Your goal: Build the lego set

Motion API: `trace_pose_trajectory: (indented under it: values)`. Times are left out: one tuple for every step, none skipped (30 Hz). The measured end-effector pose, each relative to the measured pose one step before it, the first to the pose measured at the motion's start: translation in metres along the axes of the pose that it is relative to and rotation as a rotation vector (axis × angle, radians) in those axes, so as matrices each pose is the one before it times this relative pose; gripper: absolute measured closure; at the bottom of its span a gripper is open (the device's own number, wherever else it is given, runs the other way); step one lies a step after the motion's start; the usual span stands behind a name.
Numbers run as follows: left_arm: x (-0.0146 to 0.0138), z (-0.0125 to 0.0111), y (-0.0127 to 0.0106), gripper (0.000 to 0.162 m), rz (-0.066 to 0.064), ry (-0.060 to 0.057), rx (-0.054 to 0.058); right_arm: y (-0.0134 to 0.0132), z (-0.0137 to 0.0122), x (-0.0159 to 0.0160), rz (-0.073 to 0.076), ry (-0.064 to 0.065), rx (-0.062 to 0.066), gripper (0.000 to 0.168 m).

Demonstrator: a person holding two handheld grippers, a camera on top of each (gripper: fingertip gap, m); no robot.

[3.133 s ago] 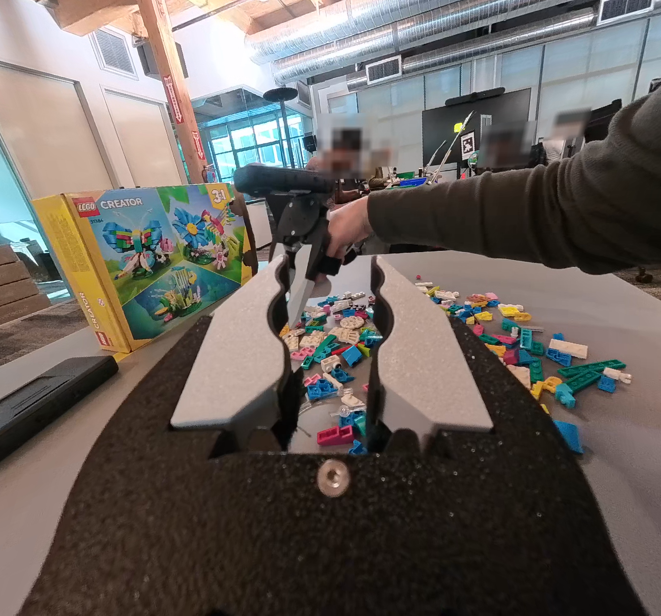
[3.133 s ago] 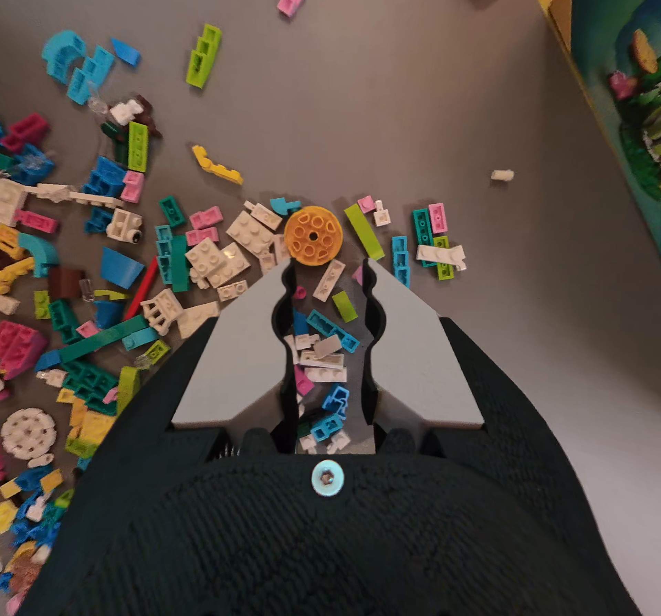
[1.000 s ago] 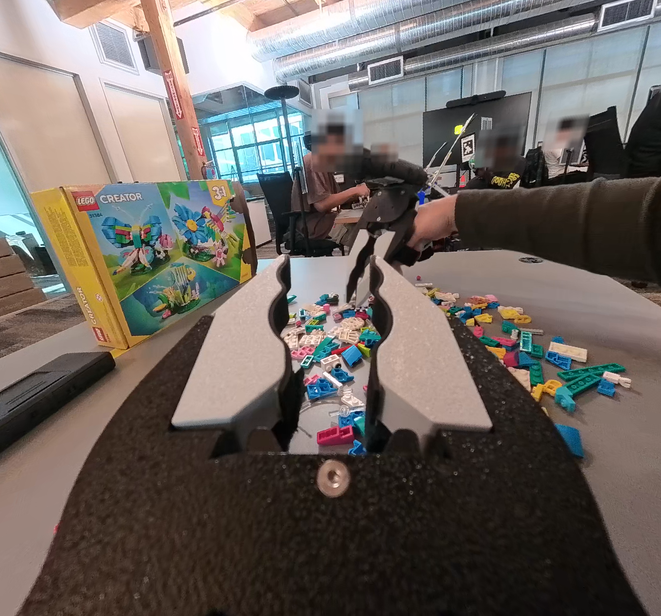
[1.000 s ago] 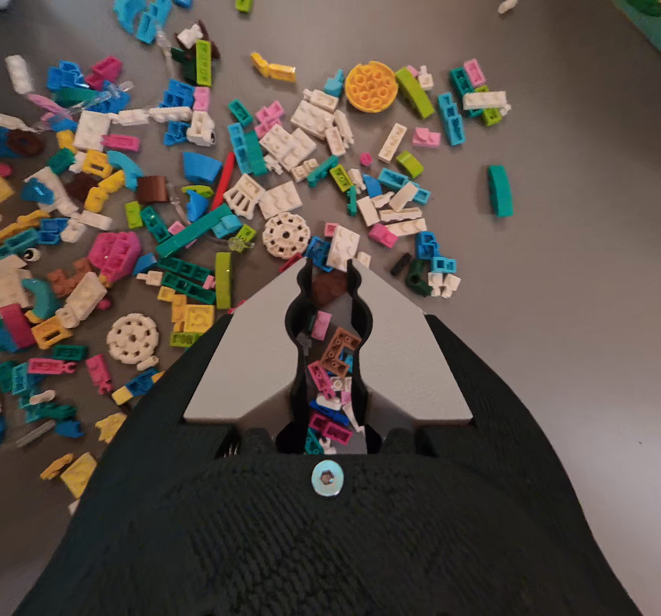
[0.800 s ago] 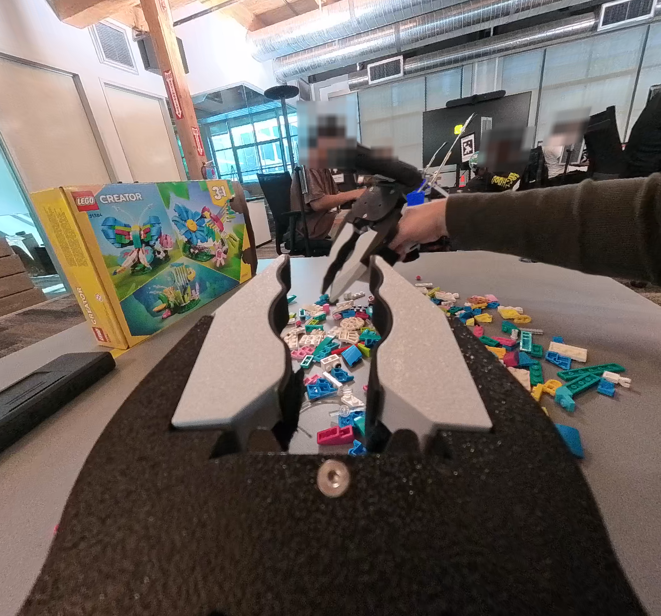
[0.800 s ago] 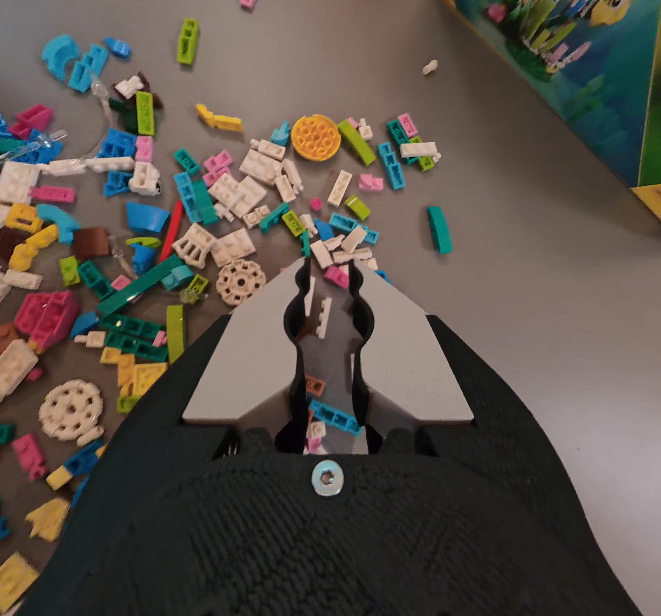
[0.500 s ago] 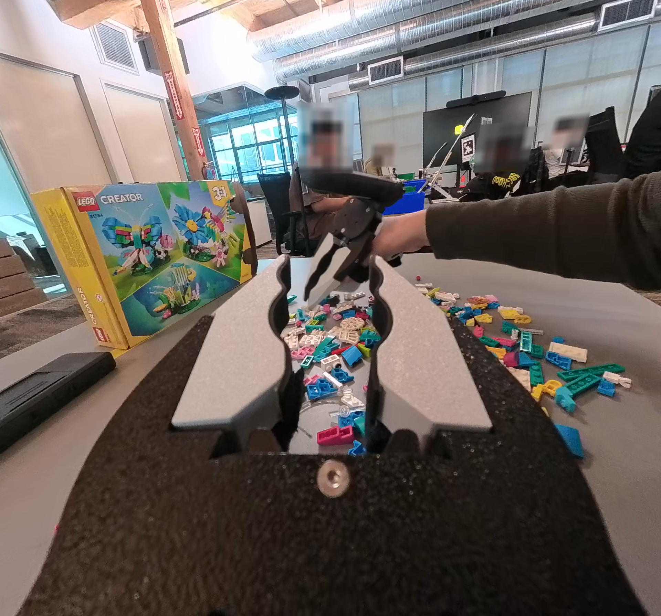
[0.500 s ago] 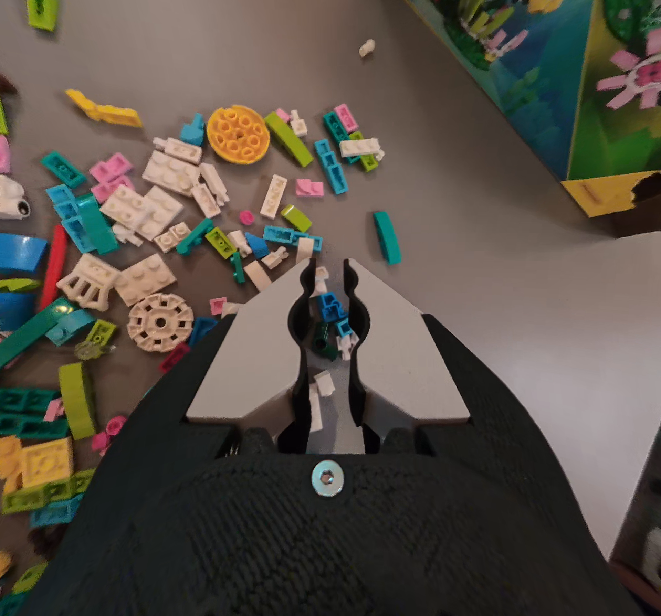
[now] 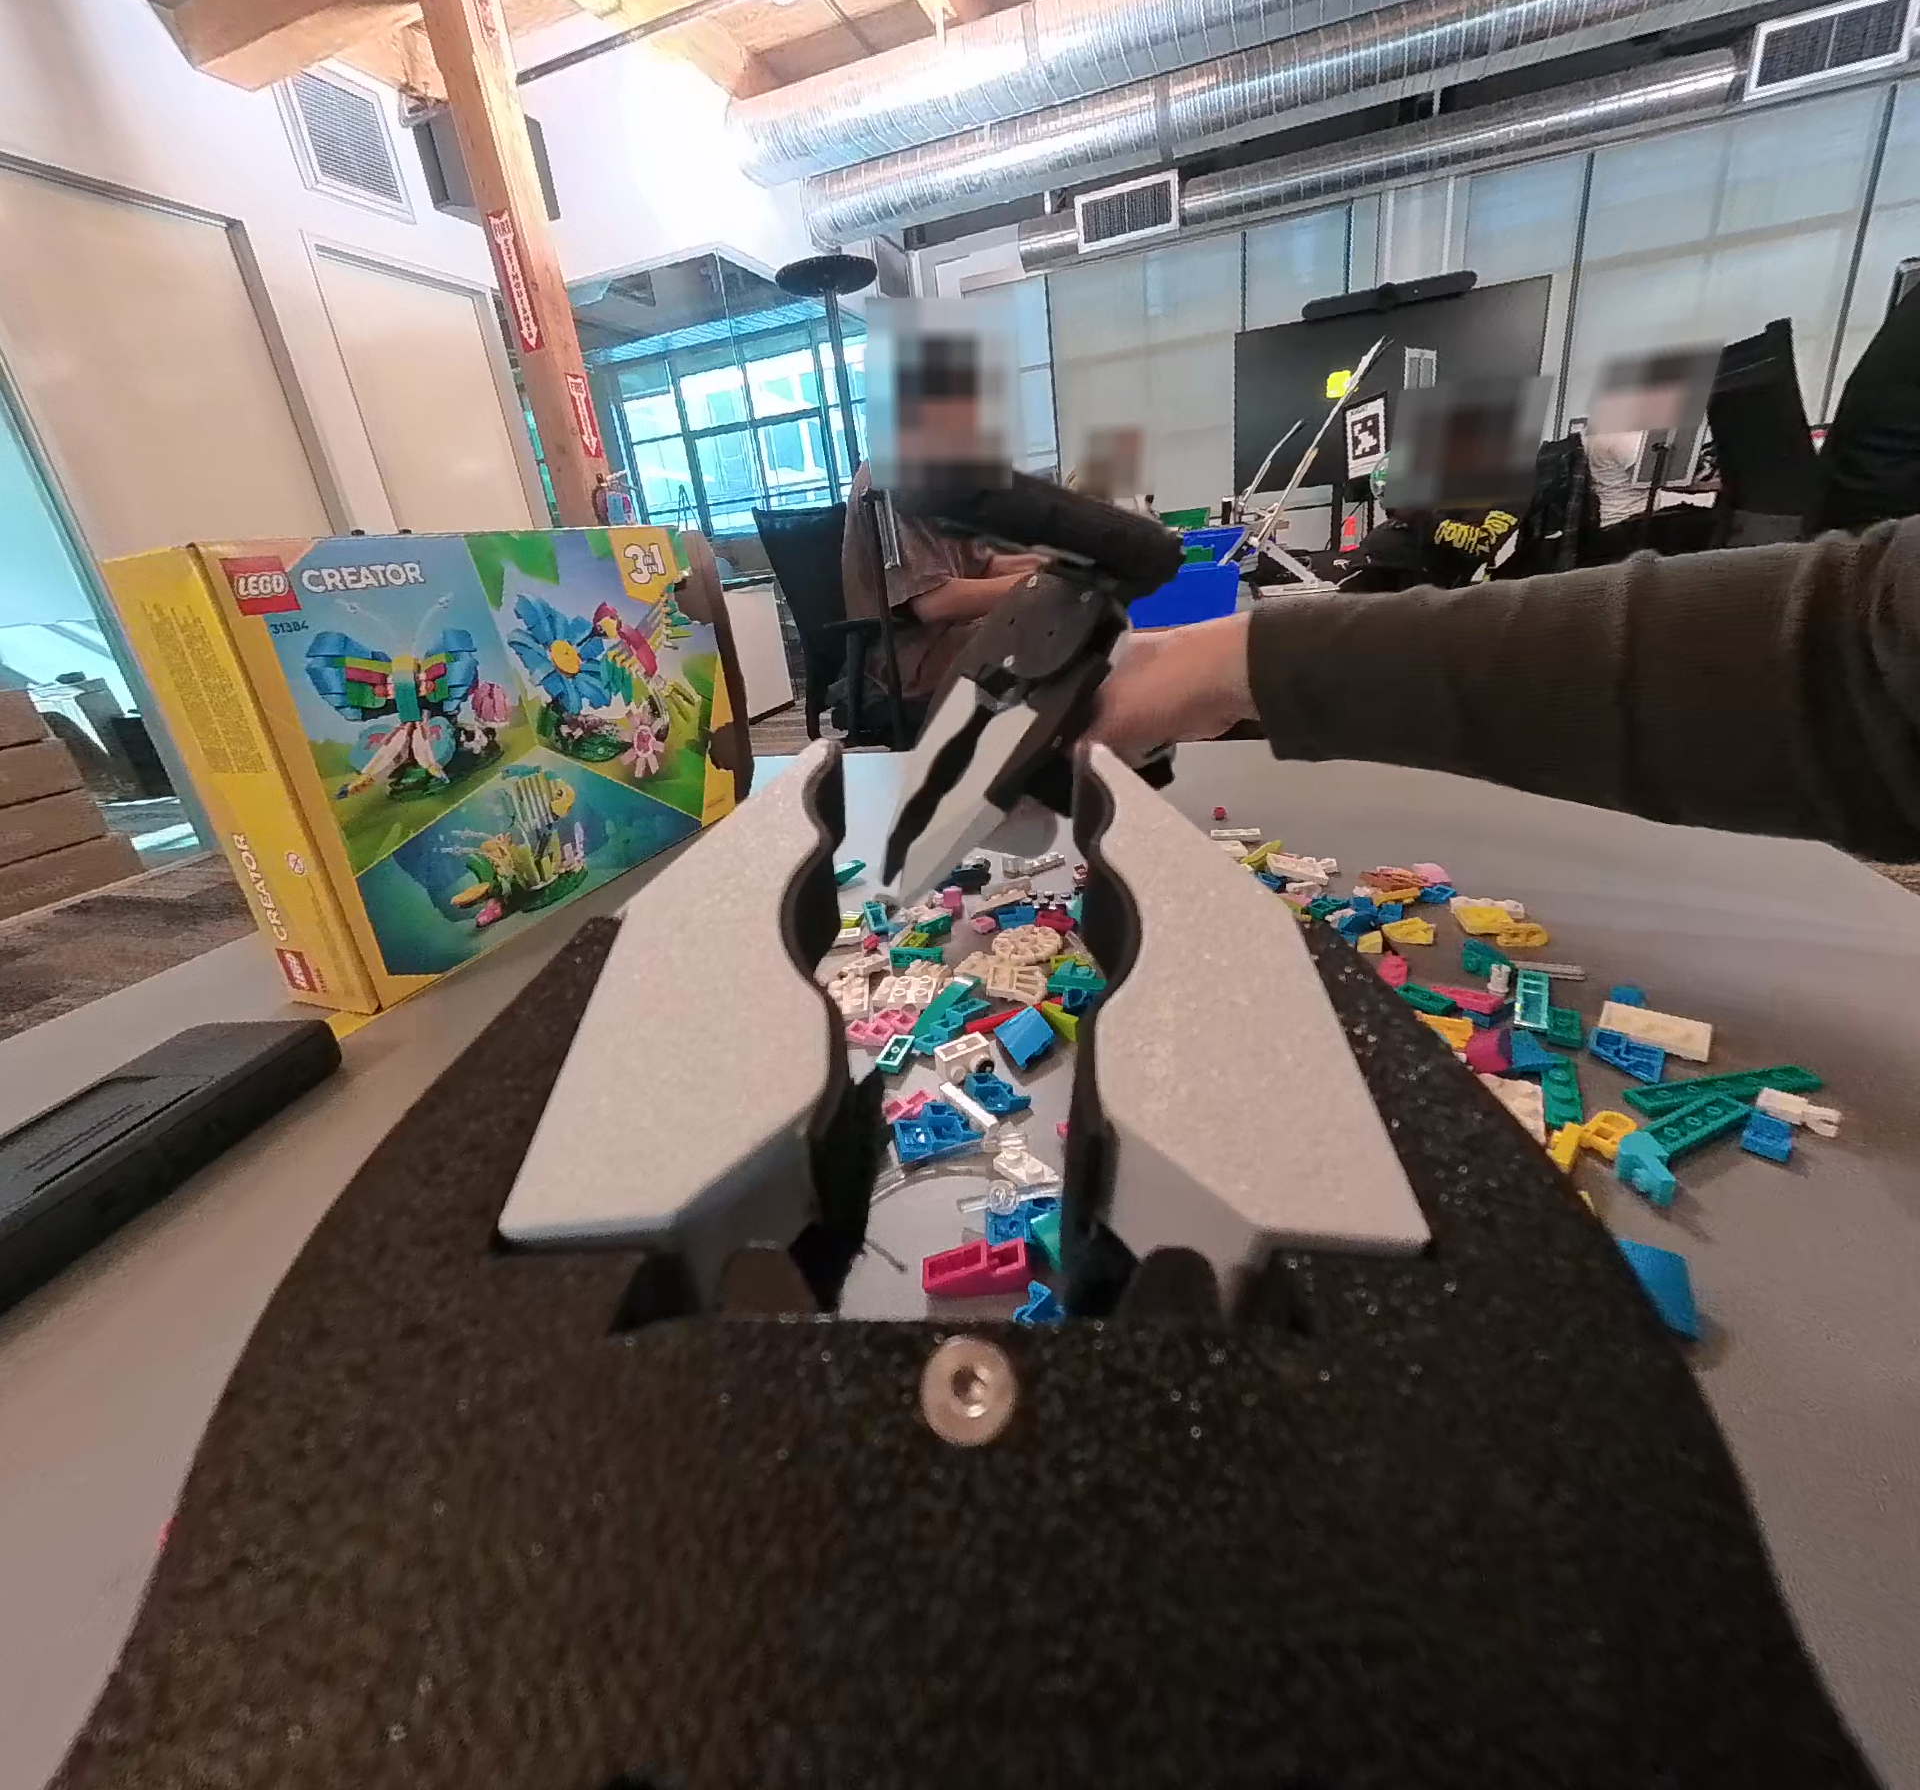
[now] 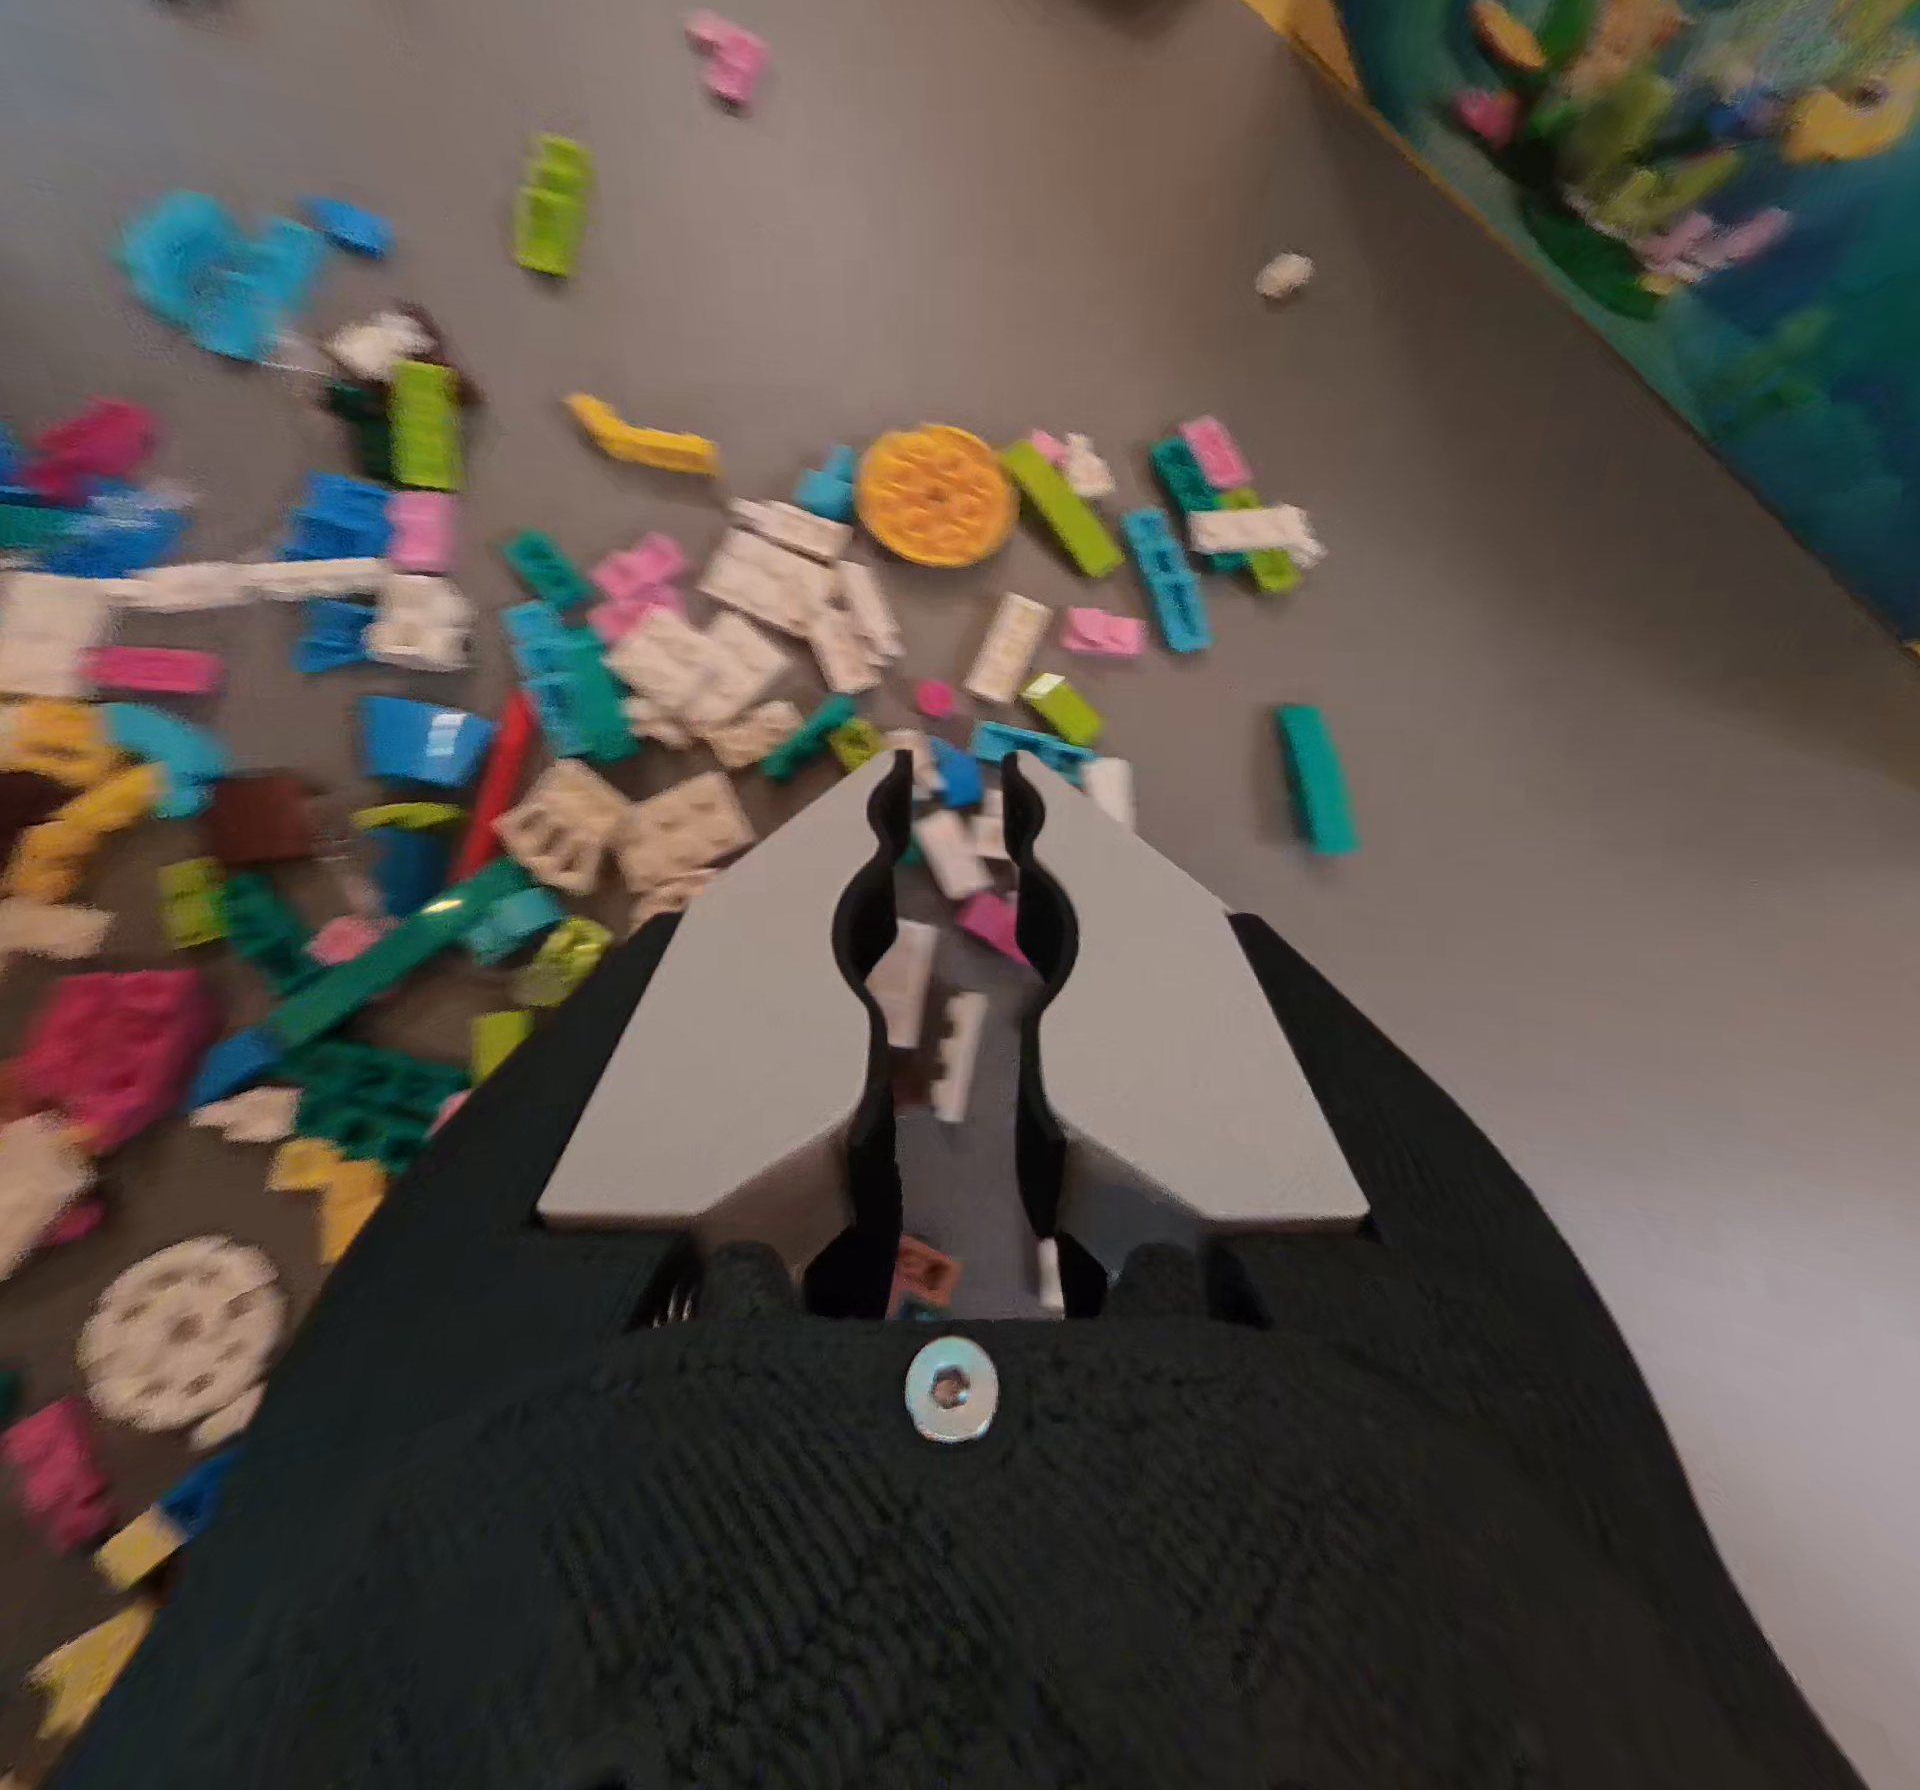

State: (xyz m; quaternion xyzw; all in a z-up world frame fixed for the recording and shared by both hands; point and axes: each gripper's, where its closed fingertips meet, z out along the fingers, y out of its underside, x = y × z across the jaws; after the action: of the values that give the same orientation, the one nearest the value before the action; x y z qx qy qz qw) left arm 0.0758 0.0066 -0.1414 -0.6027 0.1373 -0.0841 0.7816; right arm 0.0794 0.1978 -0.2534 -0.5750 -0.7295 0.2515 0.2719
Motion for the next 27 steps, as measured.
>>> trace_pose_trajectory:
  values:
    - [-0.00021,0.00001,-0.00007,0.121,-0.0006,-0.0012,0.0005,-0.00145,-0.00072,-0.01167,0.0042,-0.0633,0.0070,0.153]
    - [-0.00037,-0.00017,-0.00020,0.121,-0.0003,-0.0019,0.0011,0.00081,0.00039,-0.00849,0.0000,-0.0425,-0.0062,0.153]
    - [-0.00041,-0.00014,-0.00026,0.121,-0.0006,-0.0023,0.0015,0.00200,0.00115,-0.00547,-0.0066,-0.0228,-0.0140,0.153]
    - [-0.00080,-0.00019,-0.00023,0.120,-0.0009,-0.0046,0.0013,0.00210,0.00165,-0.00267,-0.0102,-0.0060,-0.0141,0.152]
    - [-0.00072,-0.00015,-0.00029,0.120,-0.0012,-0.0041,0.0018,-0.00068,0.00124,-0.00093,-0.0091,0.0038,0.0018,0.153]
    - [-0.00075,-0.00018,-0.00029,0.120,-0.0017,-0.0039,0.0018,-0.00122,0.00142,-0.00111,-0.0039,0.0004,0.0024,0.153]
    - [-0.00069,-0.00017,-0.00030,0.119,-0.0018,-0.0035,0.0019,-0.00109,0.00194,-0.00374,-0.0042,-0.0168,0.0002,0.152]
    - [-0.00016,-0.00008,-0.00007,0.119,-0.0022,0.0005,0.0006,-0.00199,0.00244,-0.00704,-0.0097,-0.0360,0.0048,0.153]
    - [-0.00013,-0.00002,0.00013,0.119,-0.0010,0.0001,-0.0007,-0.00236,0.00260,-0.00541,-0.0110,-0.0261,0.0053,0.154]
    - [-0.00006,-0.00001,0.00002,0.119,0.0004,-0.0002,-0.0002,-0.00321,0.00212,-0.00028,-0.0114,0.0054,0.0069,0.153]
    - [0.00020,0.00004,-0.00003,0.119,0.0006,0.0010,0.0002,-0.00475,0.00133,0.00351,-0.0127,0.0295,0.0148,0.153]
    - [0.00007,-0.00001,0.00003,0.119,0.0002,0.0006,-0.0002,-0.00522,0.00114,0.00378,-0.0107,0.0306,0.0182,0.152]
    - [0.00002,0.00001,0.00014,0.119,-0.0004,0.0008,-0.0008,-0.00388,0.00140,0.00285,-0.0066,0.0223,0.0090,0.150]
    - [0.00008,0.00001,0.00013,0.119,-0.0005,0.0012,-0.0007,-0.00125,0.00205,0.00214,-0.0065,0.0158,-0.0069,0.148]
    - [0.00006,0.00002,-0.00003,0.119,0.0000,0.0004,0.0002,0.00114,0.00212,0.00091,-0.0109,0.0075,-0.0193,0.147]
    - [-0.00001,-0.00009,-0.00008,0.119,0.0002,0.0005,0.0004,0.00236,0.00210,-0.00030,-0.0116,-0.0012,-0.0240,0.146]
    - [0.00003,-0.00002,0.00004,0.119,0.0000,0.0002,-0.0003,0.00220,0.00145,-0.00141,-0.0071,-0.0100,-0.0199,0.147]
    - [0.00003,0.00004,0.00012,0.119,0.0001,0.0005,-0.0007,0.00037,0.00019,-0.00232,-0.0014,-0.0184,-0.0075,0.152]
    - [-0.00001,0.00000,-0.00006,0.119,0.0003,0.0002,-0.0003,0.00012,-0.00084,-0.00343,0.0000,-0.0273,-0.0038,0.155]
    - [-0.00028,-0.00008,0.00000,0.119,0.0001,-0.0022,0.0005,0.00019,-0.00119,-0.00411,0.0001,-0.0329,-0.0038,0.159]
    - [-0.00055,-0.00014,-0.00021,0.119,0.0001,-0.0036,0.0011,-0.00059,-0.00141,-0.00288,0.0032,-0.0236,0.0017,0.160]
    - [-0.00071,-0.00015,-0.00034,0.118,-0.0014,-0.0040,0.0014,-0.00187,-0.00148,-0.00023,0.0042,-0.0054,0.0098,0.159]
    - [-0.00092,-0.00014,-0.00022,0.117,-0.0029,-0.0048,0.0014,-0.00287,-0.00143,0.00124,0.0015,0.0060,0.0147,0.159]
    - [-0.00093,-0.00018,-0.00018,0.117,-0.0029,-0.0042,0.0012,-0.00290,-0.00095,0.00122,-0.0001,0.0087,0.0130,0.157]
    - [-0.00135,-0.00022,-0.00037,0.115,-0.0029,-0.0073,0.0016,-0.00264,-0.00036,-0.00080,-0.0008,-0.0026,0.0098,0.157]
    - [-0.00145,-0.00032,-0.00054,0.114,-0.0024,-0.0082,0.0031,-0.00264,0.00050,-0.00407,0.0003,-0.0224,0.0082,0.157]
    - [-0.00194,-0.00076,-0.00125,0.114,-0.0017,-0.0118,0.0061,-0.00266,0.00126,-0.00580,0.0004,-0.0323,0.0071,0.158]
